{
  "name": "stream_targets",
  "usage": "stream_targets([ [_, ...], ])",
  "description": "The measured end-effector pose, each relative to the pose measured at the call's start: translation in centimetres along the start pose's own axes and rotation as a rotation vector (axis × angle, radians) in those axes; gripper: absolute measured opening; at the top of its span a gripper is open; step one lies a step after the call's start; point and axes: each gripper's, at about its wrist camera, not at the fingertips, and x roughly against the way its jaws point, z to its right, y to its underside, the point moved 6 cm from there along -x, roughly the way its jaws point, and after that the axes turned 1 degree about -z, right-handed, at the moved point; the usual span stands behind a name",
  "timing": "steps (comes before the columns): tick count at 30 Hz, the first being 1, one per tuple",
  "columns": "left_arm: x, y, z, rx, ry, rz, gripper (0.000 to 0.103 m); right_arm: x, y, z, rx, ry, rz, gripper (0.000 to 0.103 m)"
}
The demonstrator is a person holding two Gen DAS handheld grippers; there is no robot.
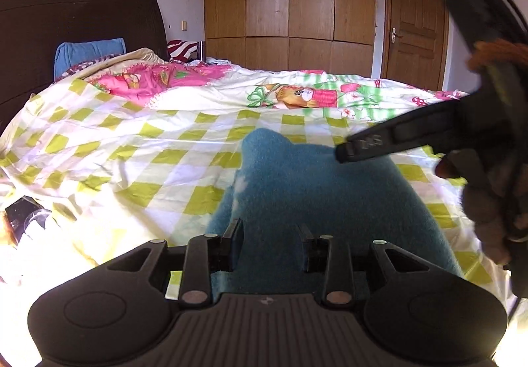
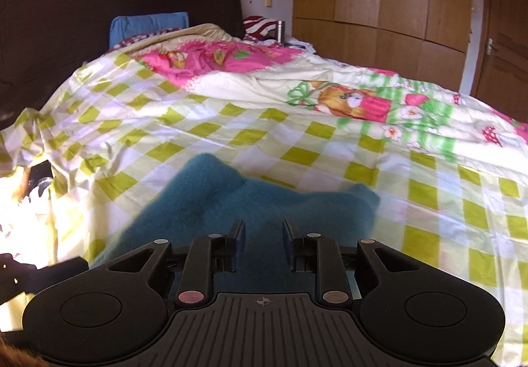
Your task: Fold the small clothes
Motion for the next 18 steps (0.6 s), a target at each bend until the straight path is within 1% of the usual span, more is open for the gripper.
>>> stream_targets([
  [2, 0.0, -0.5, 0.6, -0.021, 0.008, 0.015, 0.047, 1.5, 1.8, 2.1, -0.071, -0.005, -0.035, 0.028],
  [4, -0.7, -0.9, 1.1, -0.051, 0.010, 0.019, 0.047, 2.9, 4.7, 3.3, -0.133, -0.033, -0.091, 0.028],
  [6, -2.4, -0.4, 1.4, -0.068, 0.015, -0.035, 0.047, 4.1, 7.1, 3.6, -0.175, -0.043, -0.103, 0.031],
  [7, -3.5, 0.1, 1.3, -0.066, 0.017, -0.066, 0.047, 4.5, 8.3, 3.5, -0.206, -0.056, -0.133, 0.031],
  [8, -4.1, 0.4, 1.3, -0.073, 0.012, -0.074, 0.048, 4.7, 9.2, 3.4, -0.243, -0.067, -0.148, 0.030],
  [9, -4.3, 0.5, 1.4, -0.100, 0.006, -0.075, 0.049, 5.4, 10.2, 3.2, -0.283, -0.079, -0.146, 0.030],
  [10, -4.2, 0.6, 1.7, -0.131, 0.000, -0.075, 0.049, 5.9, 10.7, 3.1, -0.295, -0.086, -0.142, 0.030],
  [12, -3.8, 0.5, 2.2, -0.165, -0.008, -0.079, 0.049, 6.4, 11.3, 3.1, -0.316, -0.096, -0.150, 0.030],
  [14, -2.9, 0.3, 2.3, -0.168, -0.005, -0.077, 0.048, 7.0, 10.9, 3.6, -0.327, -0.119, -0.146, 0.030],
  [16, -1.3, -0.5, 1.9, -0.130, 0.021, -0.051, 0.048, 7.4, 10.0, 4.7, -0.354, -0.115, -0.113, 0.031],
  [18, -0.3, -1.0, 1.4, -0.099, 0.026, -0.035, 0.048, 7.2, 9.3, 5.5, -0.361, -0.098, -0.084, 0.034],
])
